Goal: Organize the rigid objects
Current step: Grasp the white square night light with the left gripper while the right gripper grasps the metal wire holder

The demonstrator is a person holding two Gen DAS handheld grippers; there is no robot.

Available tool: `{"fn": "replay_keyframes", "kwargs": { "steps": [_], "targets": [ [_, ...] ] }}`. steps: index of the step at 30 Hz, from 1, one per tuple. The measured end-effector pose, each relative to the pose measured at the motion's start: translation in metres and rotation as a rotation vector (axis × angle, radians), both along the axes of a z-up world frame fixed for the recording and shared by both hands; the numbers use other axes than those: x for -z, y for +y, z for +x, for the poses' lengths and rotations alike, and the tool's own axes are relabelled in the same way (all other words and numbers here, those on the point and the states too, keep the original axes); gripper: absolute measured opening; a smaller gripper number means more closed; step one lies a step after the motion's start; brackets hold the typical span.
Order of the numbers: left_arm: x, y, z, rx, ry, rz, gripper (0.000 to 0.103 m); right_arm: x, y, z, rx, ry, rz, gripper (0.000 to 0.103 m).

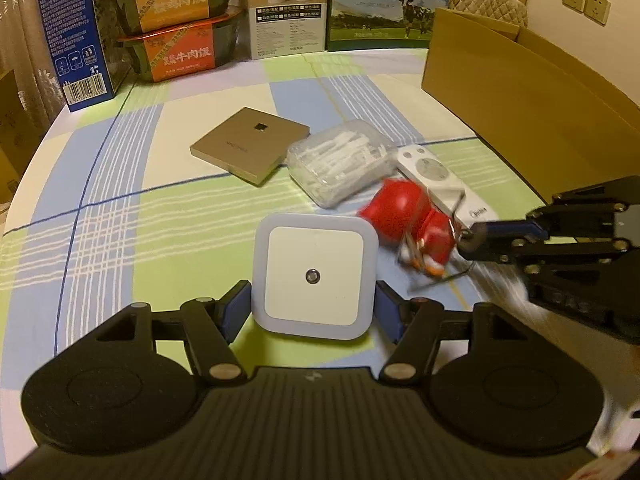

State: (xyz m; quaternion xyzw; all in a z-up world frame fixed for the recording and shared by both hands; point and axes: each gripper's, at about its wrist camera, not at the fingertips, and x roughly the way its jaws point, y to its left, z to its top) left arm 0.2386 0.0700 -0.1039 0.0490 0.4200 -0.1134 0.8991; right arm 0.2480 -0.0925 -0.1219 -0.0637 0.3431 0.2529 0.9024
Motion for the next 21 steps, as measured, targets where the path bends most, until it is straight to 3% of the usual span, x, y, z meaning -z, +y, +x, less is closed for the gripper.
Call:
{"fn": "replay_keyframes", "kwargs": {
  "steps": [5, 11, 12, 13, 14, 15, 21],
  "targets": [
    [0.0, 0.003, -0.016, 0.002, 0.008, -0.006, 0.061, -0.008, -0.008, -0.021, -0.046, 0.035, -0.014, 0.0],
    [-0.001, 0.005, -0.036, -0.01, 0.005, -0.012, 0.061, -0.005, -0.028, -0.039, 0.016, 0.065, 0.005, 0.001],
    [-0.001, 0.006, -0.038, -0.012, 0.004, -0.012, 0.061, -0.005, -0.031, -0.042, 0.023, 0.066, 0.011, 0.009],
    [-0.001, 0.006, -0.039, -0.012, 0.003, -0.011, 0.061, -0.005, -0.031, -0.047, 0.026, 0.067, 0.013, 0.036],
    [-0.001, 0.006, -0.04, -0.013, 0.002, -0.01, 0.061, -0.004, -0.031, -0.051, 0.027, 0.067, 0.018, 0.057],
    [-0.001, 0.006, -0.04, -0.013, 0.002, -0.01, 0.061, -0.004, -0.031, -0.054, 0.028, 0.062, 0.032, 0.088],
    [0.0, 0.009, -0.041, -0.019, -0.003, -0.022, 0.062, -0.004, -0.014, -0.053, 0.021, 0.009, 0.101, 0.09]
  ]
}}
